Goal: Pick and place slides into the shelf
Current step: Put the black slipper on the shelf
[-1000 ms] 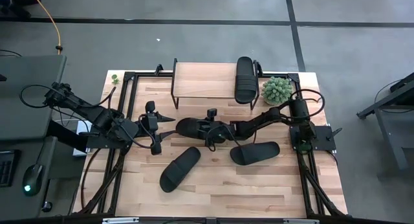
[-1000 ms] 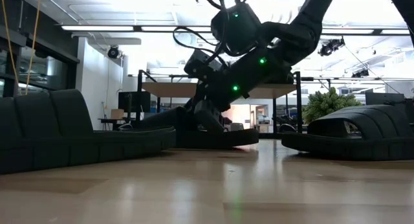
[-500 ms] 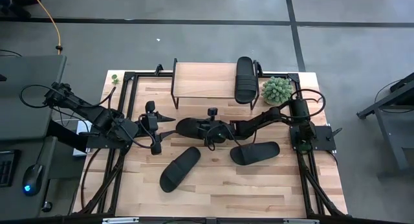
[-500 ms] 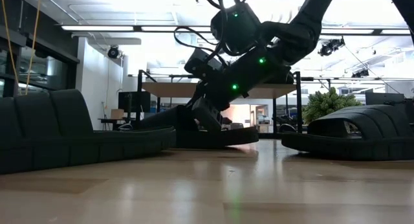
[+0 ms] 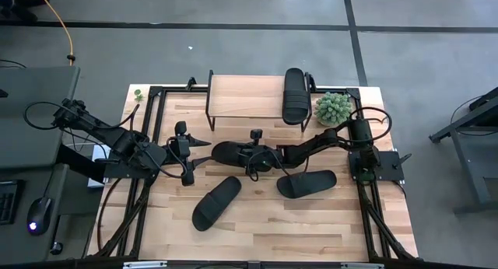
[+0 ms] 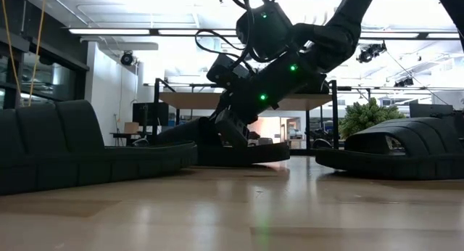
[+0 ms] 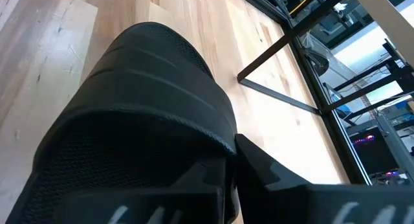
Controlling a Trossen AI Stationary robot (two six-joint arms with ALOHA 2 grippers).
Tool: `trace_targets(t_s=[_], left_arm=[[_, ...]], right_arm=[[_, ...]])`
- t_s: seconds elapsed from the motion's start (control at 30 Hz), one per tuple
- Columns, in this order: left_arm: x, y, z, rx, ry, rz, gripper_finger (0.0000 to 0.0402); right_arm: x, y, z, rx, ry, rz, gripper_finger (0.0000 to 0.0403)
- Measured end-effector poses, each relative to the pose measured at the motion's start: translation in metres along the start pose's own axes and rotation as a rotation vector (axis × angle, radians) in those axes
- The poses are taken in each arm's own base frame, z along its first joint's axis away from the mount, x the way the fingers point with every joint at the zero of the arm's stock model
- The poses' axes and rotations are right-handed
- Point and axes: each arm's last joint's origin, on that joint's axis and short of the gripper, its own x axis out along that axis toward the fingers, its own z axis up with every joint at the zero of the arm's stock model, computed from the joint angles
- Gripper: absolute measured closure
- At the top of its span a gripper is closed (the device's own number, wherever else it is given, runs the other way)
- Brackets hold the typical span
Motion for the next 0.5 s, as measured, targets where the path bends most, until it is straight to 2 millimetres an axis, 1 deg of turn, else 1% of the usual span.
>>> trace_targets(t_s=[0.27,0.5], left_arm=[[0.0,0.0,-0.001,0.004,0.005,0.0,0.0218],[0.0,0.0,-0.002,0.067,0.018,0.002,0.0218]], right_arm=[[-0.005,-0.002,0.003,0.007,0.015,0.008,0.0402],[-0.017,-0.015,0.016,0.039,0.091,0.057,0.0402]])
